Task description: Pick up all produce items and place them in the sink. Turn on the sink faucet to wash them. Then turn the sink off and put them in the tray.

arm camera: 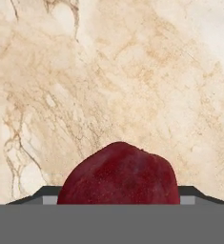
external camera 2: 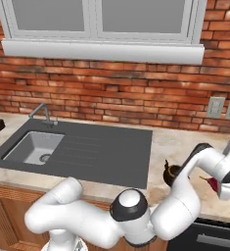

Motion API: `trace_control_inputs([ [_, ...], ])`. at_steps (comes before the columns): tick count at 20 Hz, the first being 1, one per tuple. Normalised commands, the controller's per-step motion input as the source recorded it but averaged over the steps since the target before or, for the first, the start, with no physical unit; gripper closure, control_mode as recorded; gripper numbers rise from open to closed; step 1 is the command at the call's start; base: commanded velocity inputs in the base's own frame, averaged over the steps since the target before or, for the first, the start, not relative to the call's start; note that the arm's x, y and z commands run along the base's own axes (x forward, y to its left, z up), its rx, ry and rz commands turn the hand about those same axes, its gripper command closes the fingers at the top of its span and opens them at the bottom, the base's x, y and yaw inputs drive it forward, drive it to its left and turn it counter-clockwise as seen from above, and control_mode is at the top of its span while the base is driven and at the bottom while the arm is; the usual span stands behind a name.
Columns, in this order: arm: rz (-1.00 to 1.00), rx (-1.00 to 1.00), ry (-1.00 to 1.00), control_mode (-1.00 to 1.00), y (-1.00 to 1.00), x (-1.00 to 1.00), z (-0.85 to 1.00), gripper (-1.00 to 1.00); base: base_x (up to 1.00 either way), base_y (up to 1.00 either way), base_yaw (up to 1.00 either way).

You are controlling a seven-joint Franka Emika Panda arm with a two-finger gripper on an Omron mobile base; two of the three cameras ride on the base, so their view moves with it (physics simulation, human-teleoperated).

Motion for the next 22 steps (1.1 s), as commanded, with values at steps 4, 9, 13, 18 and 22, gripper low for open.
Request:
trace_control_inputs([
  [4,0.11,-0.08,-0.07,-1.0,0.94,-0.14,0.13,1.0,0.0,0.0,0.0],
  [9,0.09,-0.15,-0.14,-1.0,0.91,0.0,0.51,1.0,0.0,0.0,0.0],
  [13,0.05,-0.22,-0.28,-1.0,0.69,0.0,0.84,1.0,0.0,0.0,0.0],
  [18,0.06,-0.23,-0.23,-1.0,0.65,-0.06,0.71,1.0,0.0,0.0,0.0],
  [22,0.09,-0.22,-0.12,-1.0,0.58,-0.13,0.72,1.0,0.0,0.0,0.0],
])
